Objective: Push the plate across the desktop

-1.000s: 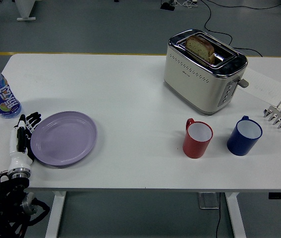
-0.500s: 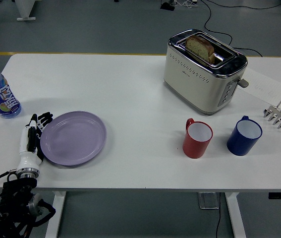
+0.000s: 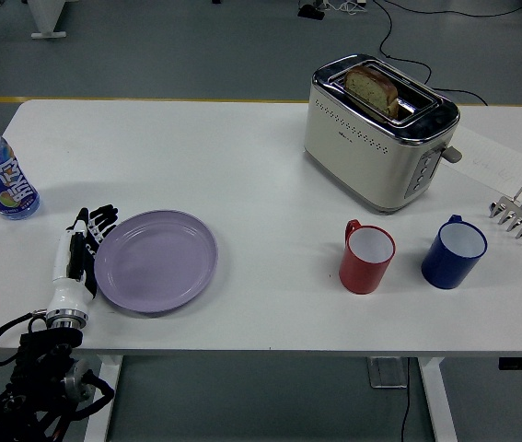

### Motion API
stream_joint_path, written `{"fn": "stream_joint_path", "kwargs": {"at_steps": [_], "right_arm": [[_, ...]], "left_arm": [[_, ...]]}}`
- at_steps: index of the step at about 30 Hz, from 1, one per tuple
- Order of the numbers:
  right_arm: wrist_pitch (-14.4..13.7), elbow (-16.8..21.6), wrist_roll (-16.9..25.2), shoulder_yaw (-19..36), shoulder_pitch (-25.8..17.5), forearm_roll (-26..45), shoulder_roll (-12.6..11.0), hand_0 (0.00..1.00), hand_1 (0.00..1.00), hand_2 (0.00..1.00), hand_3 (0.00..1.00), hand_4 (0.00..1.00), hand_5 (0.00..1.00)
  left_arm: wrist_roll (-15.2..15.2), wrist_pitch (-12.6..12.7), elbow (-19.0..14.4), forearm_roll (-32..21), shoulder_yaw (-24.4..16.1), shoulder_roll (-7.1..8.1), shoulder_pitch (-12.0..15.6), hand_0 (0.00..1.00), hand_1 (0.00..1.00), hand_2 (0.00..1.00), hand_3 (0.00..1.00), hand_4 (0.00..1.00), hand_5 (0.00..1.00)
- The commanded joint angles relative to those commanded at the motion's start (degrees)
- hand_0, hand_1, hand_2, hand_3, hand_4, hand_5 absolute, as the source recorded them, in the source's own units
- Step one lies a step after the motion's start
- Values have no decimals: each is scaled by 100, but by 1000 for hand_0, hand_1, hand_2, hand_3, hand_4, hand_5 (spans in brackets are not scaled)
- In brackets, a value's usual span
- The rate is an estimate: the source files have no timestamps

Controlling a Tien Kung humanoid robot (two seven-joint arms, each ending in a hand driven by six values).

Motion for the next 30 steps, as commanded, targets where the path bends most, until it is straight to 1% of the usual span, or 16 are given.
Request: {"fn": "stream_joint_path", "kwargs": {"at_steps": [13, 17, 24, 30], "right_arm": [[-3, 8, -16, 16, 30, -81, 0, 617, 524, 658, 660, 425, 764], [-23, 13, -38, 58, 43, -155, 0, 617, 525, 657, 660, 424, 765], [-47, 15, -64, 109, 51, -233, 0, 617, 525, 656, 658, 423, 763], [-58, 14, -81, 147, 59, -301, 0, 617, 525, 656, 658, 423, 764]], "left_arm": [[-14, 18, -129, -125, 264, 0, 2, 739, 754, 703, 615, 452, 998], [-16, 18, -214, -185, 468, 0, 3, 739, 754, 703, 614, 451, 998], [-9, 32, -227, -271, 692, 0, 48, 739, 754, 703, 614, 450, 998], [-6, 42, -314, -343, 904, 0, 65, 738, 753, 703, 614, 450, 998]]}}
